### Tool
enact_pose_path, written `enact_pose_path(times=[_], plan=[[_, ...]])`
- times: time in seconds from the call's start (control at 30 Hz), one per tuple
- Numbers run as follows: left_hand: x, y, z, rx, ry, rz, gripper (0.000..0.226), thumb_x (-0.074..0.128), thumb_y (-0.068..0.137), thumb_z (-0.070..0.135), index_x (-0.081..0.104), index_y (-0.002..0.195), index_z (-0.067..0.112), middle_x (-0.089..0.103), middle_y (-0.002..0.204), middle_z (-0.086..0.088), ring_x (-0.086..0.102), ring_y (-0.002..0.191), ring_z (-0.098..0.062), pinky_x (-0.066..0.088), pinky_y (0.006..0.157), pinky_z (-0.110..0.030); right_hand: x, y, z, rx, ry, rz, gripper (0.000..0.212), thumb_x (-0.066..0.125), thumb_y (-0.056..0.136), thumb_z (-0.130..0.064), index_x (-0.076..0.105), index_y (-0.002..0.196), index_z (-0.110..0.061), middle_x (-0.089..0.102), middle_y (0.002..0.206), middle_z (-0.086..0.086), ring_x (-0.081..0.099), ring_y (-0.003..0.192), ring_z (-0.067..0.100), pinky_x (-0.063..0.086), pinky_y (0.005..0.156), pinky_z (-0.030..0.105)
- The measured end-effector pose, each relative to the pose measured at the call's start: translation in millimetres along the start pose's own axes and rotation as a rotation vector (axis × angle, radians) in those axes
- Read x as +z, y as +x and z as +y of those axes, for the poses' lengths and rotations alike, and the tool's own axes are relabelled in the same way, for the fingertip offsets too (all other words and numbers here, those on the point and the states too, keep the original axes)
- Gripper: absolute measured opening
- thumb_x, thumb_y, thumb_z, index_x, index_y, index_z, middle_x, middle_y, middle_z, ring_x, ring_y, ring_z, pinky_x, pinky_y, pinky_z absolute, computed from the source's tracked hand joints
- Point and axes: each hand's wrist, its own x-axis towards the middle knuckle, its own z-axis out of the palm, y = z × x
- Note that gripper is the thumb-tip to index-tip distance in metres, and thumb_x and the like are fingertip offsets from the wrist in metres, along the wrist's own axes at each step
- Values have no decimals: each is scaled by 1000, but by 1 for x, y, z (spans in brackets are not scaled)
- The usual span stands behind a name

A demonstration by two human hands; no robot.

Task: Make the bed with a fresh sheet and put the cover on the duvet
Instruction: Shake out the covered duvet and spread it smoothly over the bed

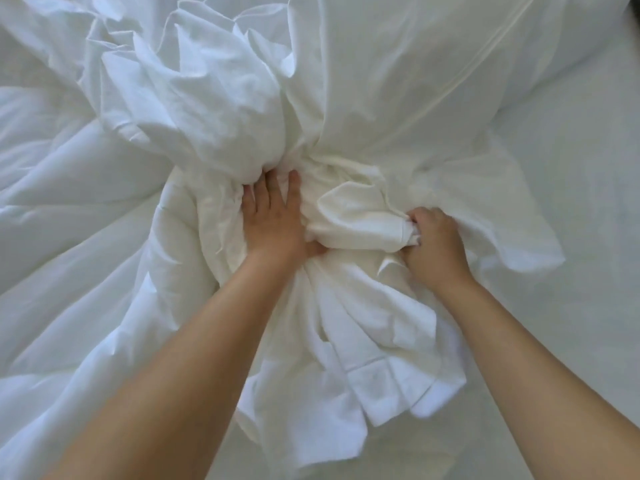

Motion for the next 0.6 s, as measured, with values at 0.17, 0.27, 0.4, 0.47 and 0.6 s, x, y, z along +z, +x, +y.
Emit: enact_pose_path(times=[0.17,0.27,0.4,0.47,0.6], plan=[[19,1,18,131,138,134,116,54,74,69,-16,147,13,-4,157,-19,-8,145,-34,-17,107,-57,12,-23,24,277,-211,-372,123,58,53,-75,-12,146,-36,-1,153,-1,1,141,28,19,110,53],[29,-11,26,389,37,150,116,49,69,74,-6,151,14,-1,159,-13,-5,146,-27,-21,108,-46,30,-26,22,205,-209,-307,102,66,72,-54,6,149,-25,20,148,10,21,135,31,37,97,44],[28,-17,43,405,-106,62,122,59,62,74,-8,151,23,-9,159,-4,-17,144,-21,-22,108,-46,16,-7,10,58,-95,-136,16,51,87,-21,49,102,-15,62,94,6,58,89,30,39,64,31],[20,-15,50,416,-142,39,116,44,59,82,-9,149,33,-12,158,3,-23,141,-17,-23,106,-52,-14,-6,6,-7,208,-146,8,50,80,-18,45,78,-23,57,72,-5,56,72,20,38,57,27],[-7,-14,71,545,-236,180,83,54,72,63,30,144,30,35,149,-2,17,138,-20,-10,107,-43,-64,-20,15,-13,846,-254,14,58,73,-15,65,80,-25,65,74,-9,60,71,7,47,59,20]])
